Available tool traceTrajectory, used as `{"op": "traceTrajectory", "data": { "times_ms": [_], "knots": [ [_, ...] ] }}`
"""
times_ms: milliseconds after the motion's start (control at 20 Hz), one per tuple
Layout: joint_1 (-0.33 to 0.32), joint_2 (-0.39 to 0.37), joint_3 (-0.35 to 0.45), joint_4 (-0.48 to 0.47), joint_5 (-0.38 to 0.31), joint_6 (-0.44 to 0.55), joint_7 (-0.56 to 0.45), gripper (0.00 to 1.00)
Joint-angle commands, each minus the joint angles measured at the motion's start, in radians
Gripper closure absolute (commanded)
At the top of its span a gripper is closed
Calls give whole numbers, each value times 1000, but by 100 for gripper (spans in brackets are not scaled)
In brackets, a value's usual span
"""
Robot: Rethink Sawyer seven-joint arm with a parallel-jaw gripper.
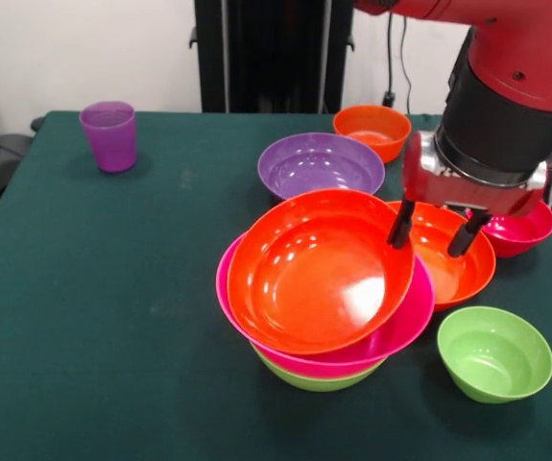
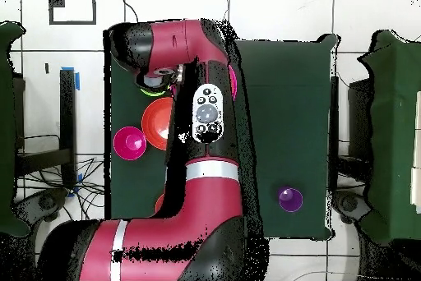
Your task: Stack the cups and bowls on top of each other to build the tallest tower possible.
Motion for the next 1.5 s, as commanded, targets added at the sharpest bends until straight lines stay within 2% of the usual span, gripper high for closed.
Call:
{"op": "traceTrajectory", "data": {
  "times_ms": [50,450,1000,1150,1250,1350,1500],
  "knots": [
    [16,63,67,105,35,-95,138,0],
    [42,77,47,83,54,-89,152,0],
    [40,44,23,123,80,-92,151,0],
    [24,-6,6,161,90,-35,125,0],
    [16,-67,-49,179,82,120,111,0],
    [-13,-140,-69,198,83,258,38,0],
    [-45,-190,-73,202,76,354,-24,0]
  ]
}}
